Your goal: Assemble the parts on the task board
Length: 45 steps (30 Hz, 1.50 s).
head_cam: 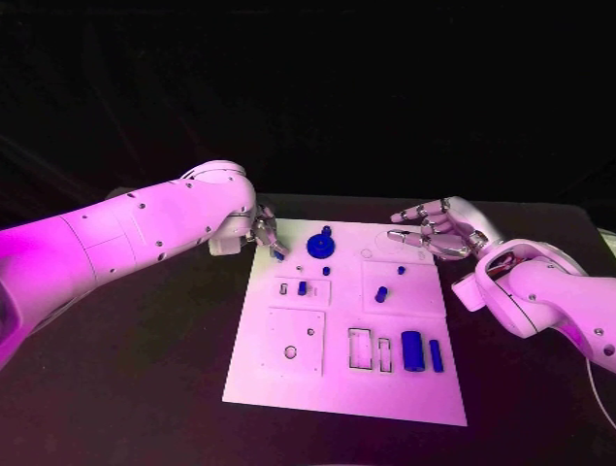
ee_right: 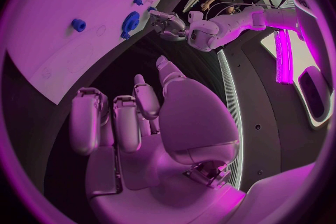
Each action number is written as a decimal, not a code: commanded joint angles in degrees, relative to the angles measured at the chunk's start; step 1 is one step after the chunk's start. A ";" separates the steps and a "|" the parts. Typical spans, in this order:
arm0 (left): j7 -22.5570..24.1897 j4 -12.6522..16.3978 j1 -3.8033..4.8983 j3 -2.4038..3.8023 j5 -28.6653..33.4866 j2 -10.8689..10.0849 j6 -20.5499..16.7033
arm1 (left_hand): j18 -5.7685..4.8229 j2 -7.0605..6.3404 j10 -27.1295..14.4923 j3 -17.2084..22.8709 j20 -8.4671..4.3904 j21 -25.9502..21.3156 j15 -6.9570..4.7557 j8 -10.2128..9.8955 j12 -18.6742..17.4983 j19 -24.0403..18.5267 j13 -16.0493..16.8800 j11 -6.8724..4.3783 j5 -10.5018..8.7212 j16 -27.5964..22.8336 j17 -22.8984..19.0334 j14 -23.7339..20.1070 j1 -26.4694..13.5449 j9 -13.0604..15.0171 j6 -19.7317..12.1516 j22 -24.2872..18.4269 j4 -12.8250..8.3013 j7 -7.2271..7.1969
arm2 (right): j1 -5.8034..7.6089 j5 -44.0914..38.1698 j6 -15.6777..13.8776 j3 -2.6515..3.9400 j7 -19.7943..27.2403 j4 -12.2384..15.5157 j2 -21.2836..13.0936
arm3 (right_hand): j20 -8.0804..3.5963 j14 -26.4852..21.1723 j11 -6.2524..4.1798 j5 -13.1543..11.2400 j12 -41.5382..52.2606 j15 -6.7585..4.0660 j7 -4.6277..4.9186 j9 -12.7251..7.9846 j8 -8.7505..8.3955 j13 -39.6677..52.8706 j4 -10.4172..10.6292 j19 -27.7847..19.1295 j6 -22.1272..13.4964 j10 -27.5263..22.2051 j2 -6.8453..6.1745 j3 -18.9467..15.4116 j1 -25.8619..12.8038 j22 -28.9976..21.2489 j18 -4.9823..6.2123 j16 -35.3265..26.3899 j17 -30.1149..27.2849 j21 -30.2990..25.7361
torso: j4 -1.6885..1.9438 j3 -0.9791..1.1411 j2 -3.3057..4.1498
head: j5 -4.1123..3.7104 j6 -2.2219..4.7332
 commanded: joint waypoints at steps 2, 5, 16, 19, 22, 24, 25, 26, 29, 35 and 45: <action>1.35 2.97 -0.06 0.01 1.23 -1.55 -2.80 | 0.47 -1.43 0.24 7.37 0.20 -0.38 0.15 0.38 -0.40 -0.11 -0.10 0.27 -0.12 0.18 15.10 5.82 -0.77 0.25 -0.36 2.40 -6.15 -0.23 | -0.04 -0.14 0.81 0.00 0.28 -0.04 0.02 | 0.01 3.92 -0.04 0.28 -0.14 -0.02 -0.12 0.05 0.20 -0.07 -0.08 -0.39 0.25 -0.36 0.53 -0.32 -0.15 -0.06 0.22 -0.39 6.35 -0.21 | -0.13 -0.02 0.03 | 0.04 0.10; 1.76 5.90 -0.14 0.01 0.99 -3.10 -4.59 | 0.45 -1.81 0.35 8.18 0.20 -0.34 0.14 0.58 -0.32 -0.06 -0.04 0.25 -0.17 0.18 15.10 5.82 -1.16 0.42 -0.35 2.51 -6.39 -0.26 | -0.05 -0.10 0.80 -0.01 0.27 -0.08 -0.06 | 0.01 3.92 -0.04 0.28 -0.14 -0.02 -0.12 0.05 0.20 -0.07 -0.08 -0.39 0.25 -0.36 0.53 -0.32 -0.15 -0.06 0.22 -0.39 6.35 -0.21 | 0.08 -0.03 -0.03 | -0.44 -0.08; 2.76 16.68 -1.65 0.01 -0.48 -9.55 -11.34 | 0.38 -2.90 0.92 9.94 0.16 -0.14 0.07 1.11 0.16 0.14 0.41 0.11 -0.25 0.18 15.10 5.82 -1.71 0.82 -0.14 2.87 -7.16 -0.42 | -0.08 0.00 0.82 -0.02 0.29 -0.07 -0.29 | 0.01 3.91 -0.05 0.32 -0.17 -0.02 -0.12 0.07 0.20 -0.11 -0.04 -0.42 0.27 -0.38 0.65 -0.39 -0.12 -0.14 0.23 -0.46 6.27 -0.27 | 0.08 -0.03 -0.08 | -0.26 -0.49; 2.97 19.55 -2.12 0.01 -2.00 -11.27 -12.83 | 0.35 -3.06 1.01 10.11 0.15 -0.06 0.06 1.16 0.25 0.20 0.50 0.09 -0.26 0.18 15.10 5.82 -1.75 0.86 -0.11 2.98 -7.24 -0.45 | -0.14 0.04 0.83 -0.03 0.29 -0.06 -0.37 | 0.01 3.91 -0.05 0.32 -0.17 -0.02 -0.12 0.07 0.20 -0.11 -0.04 -0.42 0.27 -0.38 0.65 -0.39 -0.12 -0.14 0.23 -0.46 6.27 -0.27 | 0.11 -0.02 -0.07 | -0.29 -0.62; 3.16 20.98 -2.42 0.00 -3.56 -12.09 -13.33 | 0.33 -3.25 1.10 10.27 0.14 -0.02 0.06 1.23 0.31 0.23 0.56 0.08 -0.30 0.18 15.10 5.82 -1.81 0.89 -0.05 3.05 -7.31 -0.47 | -0.17 0.05 0.84 -0.03 0.29 -0.05 -0.38 | 0.01 3.91 -0.05 0.32 -0.17 -0.02 -0.12 0.07 0.20 -0.11 -0.04 -0.42 0.27 -0.38 0.65 -0.39 -0.12 -0.14 0.23 -0.46 6.27 -0.27 | 0.11 0.02 -0.12 | -0.14 -0.65; 3.27 21.67 -2.68 -0.01 -4.52 -12.51 -13.36 | 0.32 -3.45 1.20 10.45 0.14 0.02 0.06 1.29 0.38 0.27 0.62 0.06 -0.47 0.18 15.10 5.82 -1.88 0.93 0.02 3.11 -7.36 -0.50 | -0.19 0.06 0.86 -0.03 0.30 -0.04 -0.38 | 0.01 3.91 -0.05 0.32 -0.17 -0.02 -0.12 0.07 0.20 -0.11 -0.04 -0.42 0.27 -0.38 0.65 -0.39 -0.12 -0.14 0.23 -0.46 6.27 -0.27 | 0.13 -0.01 -0.13 | 0.07 -0.70; 3.32 21.93 -2.82 -0.01 -4.85 -12.68 -13.28 | 0.32 -3.54 1.23 10.55 0.13 0.02 0.05 1.31 0.38 0.28 0.62 0.05 -0.58 0.18 15.10 5.82 -1.92 0.95 0.04 3.12 -7.37 -0.51 | -0.20 0.06 0.86 -0.03 0.31 -0.04 -0.37 | 0.01 3.91 -0.05 0.32 -0.17 -0.02 -0.12 0.07 0.20 -0.11 -0.04 -0.42 0.27 -0.38 0.65 -0.39 -0.12 -0.14 0.23 -0.46 6.27 -0.27 | 0.15 -0.02 -0.16 | 0.04 -0.73; 3.36 22.08 -2.91 -0.01 -5.01 -12.78 -13.22 | 0.31 -3.60 1.25 10.62 0.13 0.03 0.05 1.32 0.39 0.28 0.62 0.04 -0.67 0.18 15.10 5.82 -1.94 0.95 0.06 3.14 -7.38 -0.52 | -0.20 0.06 0.87 -0.03 0.31 -0.04 -0.37 | 0.01 3.91 -0.05 0.32 -0.17 -0.02 -0.12 0.07 0.20 -0.11 -0.04 -0.42 0.27 -0.38 0.65 -0.39 -0.12 -0.14 0.23 -0.46 6.27 -0.27 | 0.17 -0.05 -0.16 | 0.05 -0.76; 3.55 22.73 -3.31 -0.02 -5.52 -13.18 -12.73 | 0.30 -4.09 1.38 10.96 0.11 0.05 0.03 1.37 0.47 0.31 0.71 -0.01 -1.05 0.18 15.10 5.82 -1.91 0.98 0.11 3.20 -7.60 -0.58 | -0.23 0.07 0.90 -0.03 0.33 -0.05 -0.37 | 0.01 3.90 -0.05 0.32 -0.19 -0.02 -0.13 0.07 0.21 -0.13 -0.02 -0.42 0.28 -0.39 0.67 -0.43 -0.15 -0.15 0.23 -0.48 6.26 -0.28 | 0.16 -0.03 -0.18 | 0.08 -0.77; 3.92 23.48 -4.07 -0.03 -5.86 -13.51 -12.11 | 0.30 -4.80 1.53 11.32 0.09 0.03 0.00 1.37 0.55 0.32 0.78 -0.06 -1.41 0.18 15.10 5.82 -1.73 0.98 0.19 3.22 -8.01 -0.64 | -0.31 0.10 0.97 -0.03 0.39 -0.05 -0.35 | 0.01 3.90 -0.05 0.32 -0.19 -0.02 -0.13 0.07 0.21 -0.13 -0.02 -0.42 0.28 -0.39 0.67 -0.43 -0.15 -0.15 0.23 -0.48 6.26 -0.28 | 0.10 0.01 -0.14 | 0.12 -0.70; 4.00 23.16 -5.09 -0.03 -5.95 -13.24 -10.83 | 0.30 -4.89 1.55 11.41 0.08 0.04 0.00 1.38 0.53 0.33 0.75 -0.06 -1.59 0.18 15.10 5.82 -1.72 0.97 0.23 3.24 -8.06 -0.65 | -0.38 0.11 0.99 -0.03 0.40 0.00 -0.40 | 0.01 3.90 -0.05 0.32 -0.19 -0.02 -0.13 0.07 0.21 -0.13 -0.02 -0.42 0.28 -0.39 0.67 -0.43 -0.15 -0.15 0.23 -0.48 6.26 -0.28 | 0.12 -0.02 -0.07 | 0.18 -0.75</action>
